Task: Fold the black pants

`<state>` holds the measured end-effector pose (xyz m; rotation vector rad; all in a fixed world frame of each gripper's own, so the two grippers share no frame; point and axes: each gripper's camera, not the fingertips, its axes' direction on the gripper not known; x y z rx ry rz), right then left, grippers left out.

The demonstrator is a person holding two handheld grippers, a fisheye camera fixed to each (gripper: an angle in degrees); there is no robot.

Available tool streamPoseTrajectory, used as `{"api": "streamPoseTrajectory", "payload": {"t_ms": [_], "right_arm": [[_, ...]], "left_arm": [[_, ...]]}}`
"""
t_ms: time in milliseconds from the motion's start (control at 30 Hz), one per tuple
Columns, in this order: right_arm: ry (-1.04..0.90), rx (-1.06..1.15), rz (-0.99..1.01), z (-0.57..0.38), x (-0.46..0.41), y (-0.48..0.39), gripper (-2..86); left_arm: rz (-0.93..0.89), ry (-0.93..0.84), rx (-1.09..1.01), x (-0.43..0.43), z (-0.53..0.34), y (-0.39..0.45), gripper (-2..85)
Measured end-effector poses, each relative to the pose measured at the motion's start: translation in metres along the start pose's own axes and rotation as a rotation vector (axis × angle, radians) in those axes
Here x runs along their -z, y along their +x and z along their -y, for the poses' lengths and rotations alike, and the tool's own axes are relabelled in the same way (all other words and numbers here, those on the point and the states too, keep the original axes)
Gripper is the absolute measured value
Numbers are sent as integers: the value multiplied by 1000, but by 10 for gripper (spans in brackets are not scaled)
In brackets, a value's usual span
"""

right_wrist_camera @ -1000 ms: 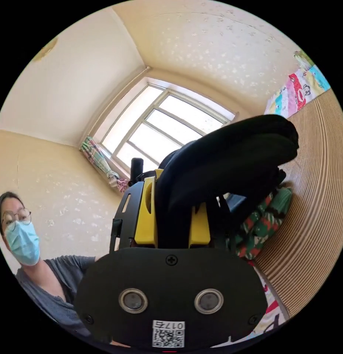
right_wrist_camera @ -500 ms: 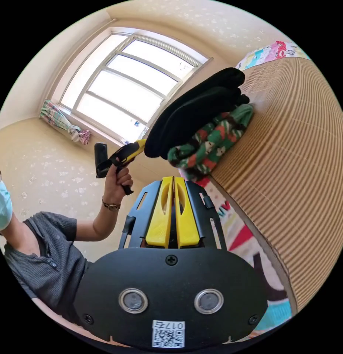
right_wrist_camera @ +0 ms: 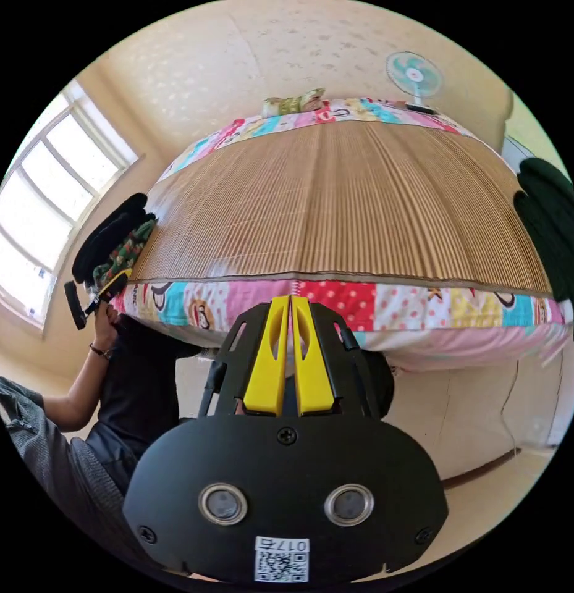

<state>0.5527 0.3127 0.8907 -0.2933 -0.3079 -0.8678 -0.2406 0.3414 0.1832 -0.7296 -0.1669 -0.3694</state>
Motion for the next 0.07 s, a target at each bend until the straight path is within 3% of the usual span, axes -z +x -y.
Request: {"api": "streamPoseTrajectory", "payload": {"t_ms": [67], "right_arm": [[-7, -51, 30, -3, 12, 34, 5]], "left_arm": [[-69, 46, 104, -7, -6, -24, -10]]}}
